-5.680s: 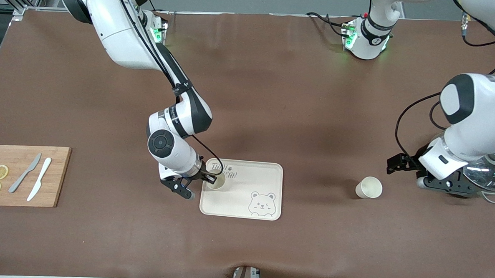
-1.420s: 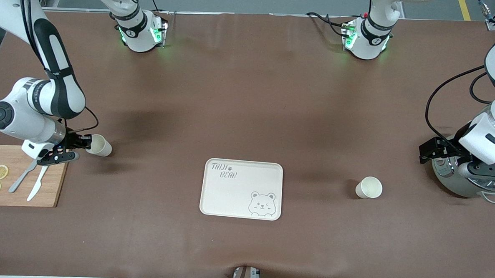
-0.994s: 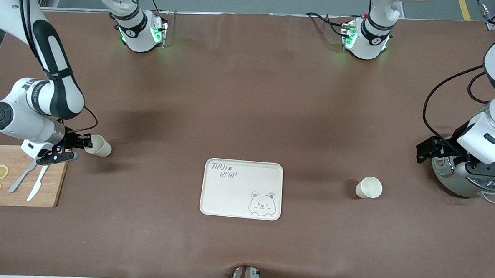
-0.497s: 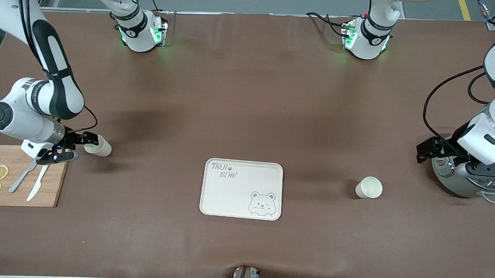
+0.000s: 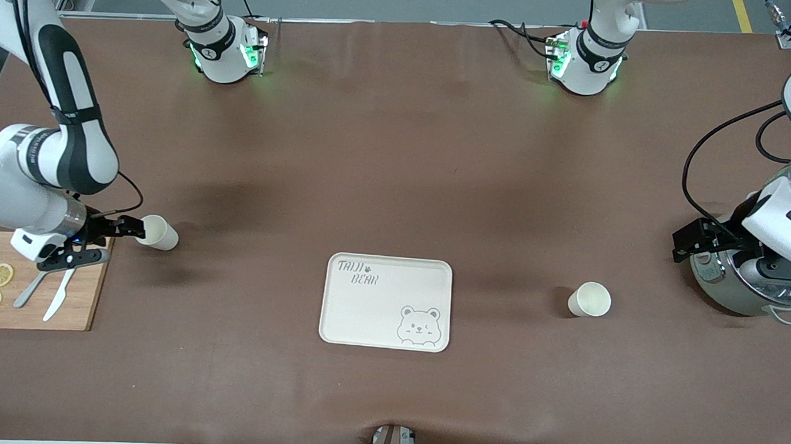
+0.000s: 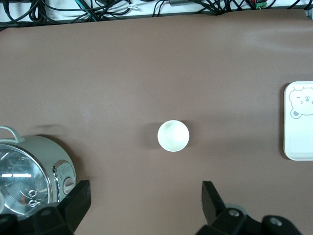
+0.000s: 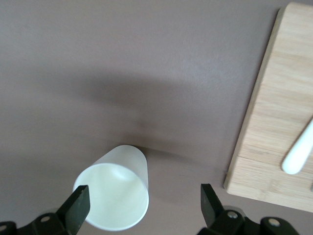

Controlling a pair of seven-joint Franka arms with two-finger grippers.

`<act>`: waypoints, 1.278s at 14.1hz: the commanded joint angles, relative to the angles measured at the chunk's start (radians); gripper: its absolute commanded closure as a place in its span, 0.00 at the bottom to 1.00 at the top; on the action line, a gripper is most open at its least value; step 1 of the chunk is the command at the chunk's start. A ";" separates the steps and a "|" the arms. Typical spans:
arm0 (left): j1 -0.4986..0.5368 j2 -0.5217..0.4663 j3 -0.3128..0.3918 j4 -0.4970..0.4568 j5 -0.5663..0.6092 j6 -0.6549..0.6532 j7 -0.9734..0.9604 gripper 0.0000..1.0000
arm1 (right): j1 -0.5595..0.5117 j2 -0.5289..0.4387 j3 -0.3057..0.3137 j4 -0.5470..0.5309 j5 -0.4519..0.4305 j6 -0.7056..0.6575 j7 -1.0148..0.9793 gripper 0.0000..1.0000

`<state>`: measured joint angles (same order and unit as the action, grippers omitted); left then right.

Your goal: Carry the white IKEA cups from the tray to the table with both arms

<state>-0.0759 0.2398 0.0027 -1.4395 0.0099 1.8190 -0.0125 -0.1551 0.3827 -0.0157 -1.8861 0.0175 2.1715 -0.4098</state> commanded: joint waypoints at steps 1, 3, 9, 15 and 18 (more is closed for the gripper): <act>0.001 -0.002 -0.001 0.016 0.002 -0.017 -0.007 0.00 | 0.002 0.030 0.014 0.183 -0.019 -0.193 -0.003 0.00; 0.002 -0.004 0.000 0.016 0.002 -0.017 -0.007 0.00 | 0.012 0.062 0.014 0.321 -0.021 -0.322 -0.003 0.00; 0.005 -0.002 0.002 0.016 0.001 -0.017 -0.010 0.00 | 0.090 0.059 0.014 0.548 -0.057 -0.537 0.002 0.00; 0.007 -0.002 0.003 0.016 0.001 -0.017 -0.014 0.00 | 0.118 -0.042 0.017 0.555 -0.071 -0.605 0.006 0.00; 0.007 -0.002 0.003 0.016 -0.002 -0.017 -0.015 0.00 | 0.115 -0.111 0.016 0.533 -0.070 -0.648 0.025 0.00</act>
<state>-0.0727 0.2398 0.0071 -1.4373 0.0099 1.8190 -0.0127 -0.0348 0.3312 -0.0052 -1.3248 -0.0374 1.5475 -0.4060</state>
